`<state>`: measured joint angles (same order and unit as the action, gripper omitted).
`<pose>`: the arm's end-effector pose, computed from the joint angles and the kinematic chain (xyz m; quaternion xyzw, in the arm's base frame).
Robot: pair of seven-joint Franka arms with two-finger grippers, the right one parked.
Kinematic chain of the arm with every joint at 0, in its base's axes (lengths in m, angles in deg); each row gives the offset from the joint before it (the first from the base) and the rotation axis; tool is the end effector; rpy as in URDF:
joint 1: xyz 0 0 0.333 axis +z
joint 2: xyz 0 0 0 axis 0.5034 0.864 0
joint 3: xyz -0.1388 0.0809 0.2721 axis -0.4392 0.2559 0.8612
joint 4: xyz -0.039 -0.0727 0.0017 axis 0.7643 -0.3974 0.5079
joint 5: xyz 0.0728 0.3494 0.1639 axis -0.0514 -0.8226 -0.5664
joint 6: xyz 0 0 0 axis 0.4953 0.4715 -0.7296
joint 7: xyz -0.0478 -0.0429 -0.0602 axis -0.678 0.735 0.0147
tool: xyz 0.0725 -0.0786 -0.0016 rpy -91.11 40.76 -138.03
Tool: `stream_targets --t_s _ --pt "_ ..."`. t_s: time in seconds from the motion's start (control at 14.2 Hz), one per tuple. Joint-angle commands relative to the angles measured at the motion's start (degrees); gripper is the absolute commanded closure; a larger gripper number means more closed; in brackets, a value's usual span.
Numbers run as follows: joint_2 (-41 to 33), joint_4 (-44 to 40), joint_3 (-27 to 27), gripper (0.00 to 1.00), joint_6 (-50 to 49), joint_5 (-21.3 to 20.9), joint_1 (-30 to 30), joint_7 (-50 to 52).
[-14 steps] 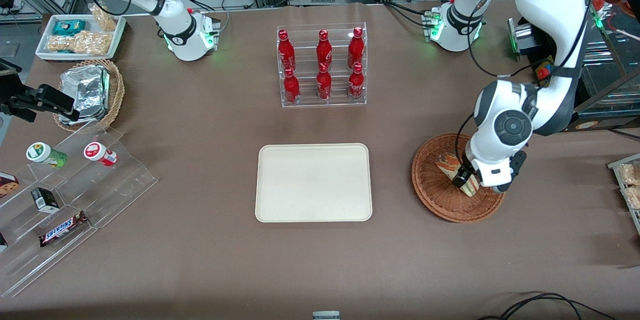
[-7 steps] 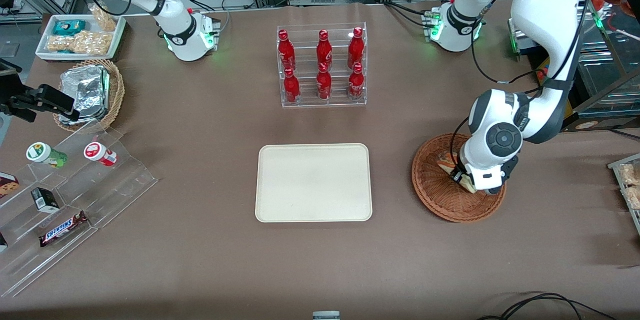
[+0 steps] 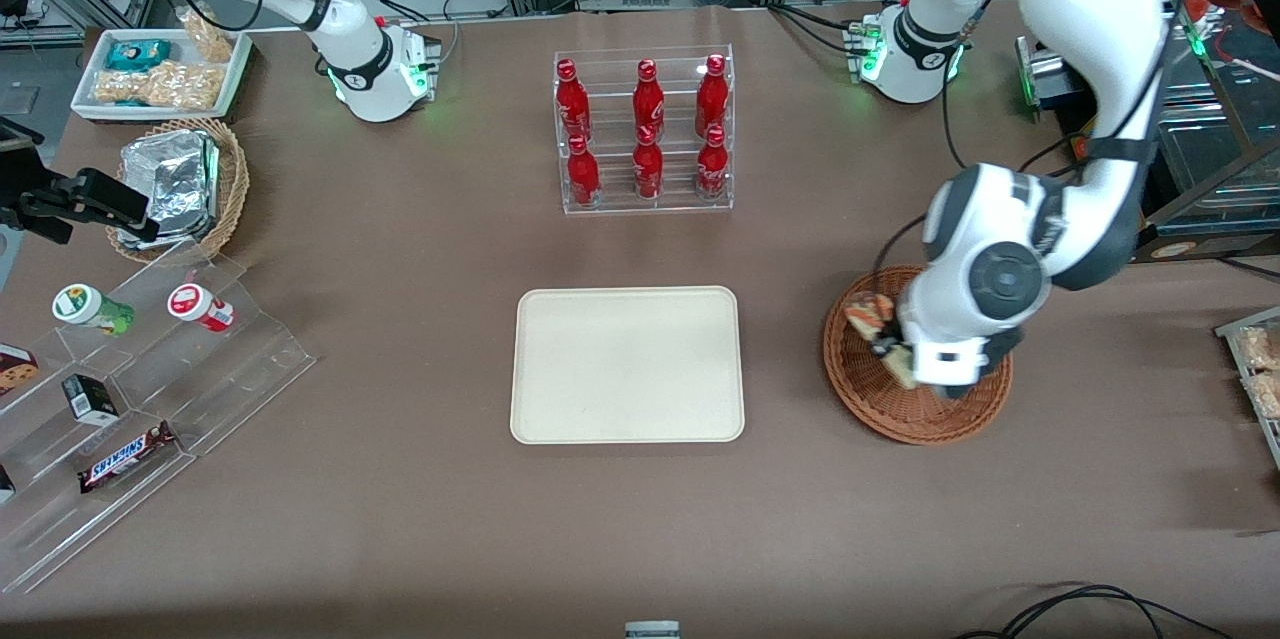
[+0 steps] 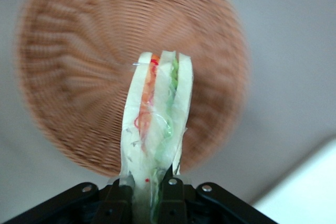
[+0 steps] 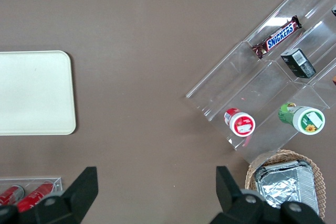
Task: Place sandwich from basket to tray
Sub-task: 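Lift the sandwich and carry it over the cream tray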
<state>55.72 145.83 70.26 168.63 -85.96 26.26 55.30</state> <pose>0.6084 -0.2116 0.3315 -0.9527 -0.2948 0.0661 0.0337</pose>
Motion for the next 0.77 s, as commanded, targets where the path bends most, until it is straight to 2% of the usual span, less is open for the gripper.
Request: stream_targets --t_s 0.0,0.07,0.14,0.28,0.7 --pt "11.19 -14.64 -6.69 0.97 -1.01 -6.25 0.01 -4.84" --pt "12.78 -15.89 -9.33 0.96 -0.57 -11.68 -1.3 -6.77" --pt "13.84 -16.68 -9.53 0.96 0.22 -16.78 -4.09 -6.44" --pt "17.44 -20.98 -10.05 0.97 2.85 -16.92 -6.57 -4.68" --pt "25.88 -33.28 -10.06 0.98 2.77 -15.42 -18.17 -0.82"
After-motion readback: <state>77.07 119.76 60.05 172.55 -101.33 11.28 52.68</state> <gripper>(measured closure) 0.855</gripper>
